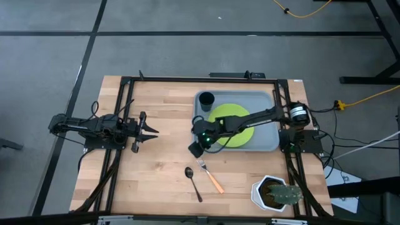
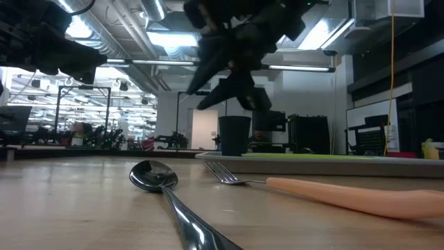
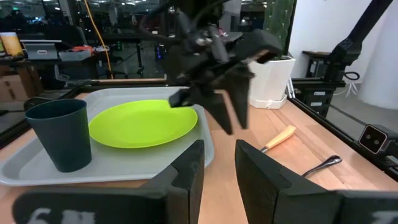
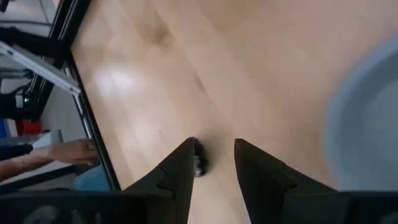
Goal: Pick and place plate/cup/fork/spoon on tray
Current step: Put the brown fork on the gray serving tray to the right of the light green plate
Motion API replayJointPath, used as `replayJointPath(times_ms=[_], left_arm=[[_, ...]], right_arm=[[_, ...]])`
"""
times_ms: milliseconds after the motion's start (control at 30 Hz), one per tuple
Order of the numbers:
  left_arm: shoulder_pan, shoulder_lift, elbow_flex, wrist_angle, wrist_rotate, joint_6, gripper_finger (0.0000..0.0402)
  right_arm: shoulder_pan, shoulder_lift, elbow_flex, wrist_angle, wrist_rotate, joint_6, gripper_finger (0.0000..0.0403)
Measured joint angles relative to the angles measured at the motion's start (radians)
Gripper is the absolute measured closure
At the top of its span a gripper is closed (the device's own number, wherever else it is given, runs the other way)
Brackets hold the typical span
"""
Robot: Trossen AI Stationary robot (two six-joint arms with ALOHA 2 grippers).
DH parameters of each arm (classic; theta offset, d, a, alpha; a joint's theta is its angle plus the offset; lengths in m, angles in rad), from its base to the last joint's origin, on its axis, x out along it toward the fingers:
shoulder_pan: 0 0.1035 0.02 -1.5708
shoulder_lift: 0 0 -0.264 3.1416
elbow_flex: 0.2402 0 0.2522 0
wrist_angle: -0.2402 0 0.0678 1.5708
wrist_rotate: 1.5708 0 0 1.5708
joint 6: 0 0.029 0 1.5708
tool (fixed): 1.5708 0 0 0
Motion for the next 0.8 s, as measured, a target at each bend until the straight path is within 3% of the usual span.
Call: replayJointPath(times_ms=[300,400,533,800], left_arm=[[0.0,0.0,0.0,0.0,0.0,0.0,0.0319],[0.0,0.0,0.0,0.0,0.0,0.0,0.0319],[0.0,0.0,0.0,0.0,0.0,0.0,0.0319],[0.0,0.0,0.0,0.0,0.0,0.0,0.0319]], right_arm=[[0.096,0.064,0.201,-0.205,0.003,0.016,0.0283],[0.134,0.065,0.246,-0.325,0.072,0.019,0.0283],[0.179,0.065,0.262,-0.437,0.186,0.077,0.0283],[0.238,0.066,0.217,-0.542,0.282,0.201,0.0283]])
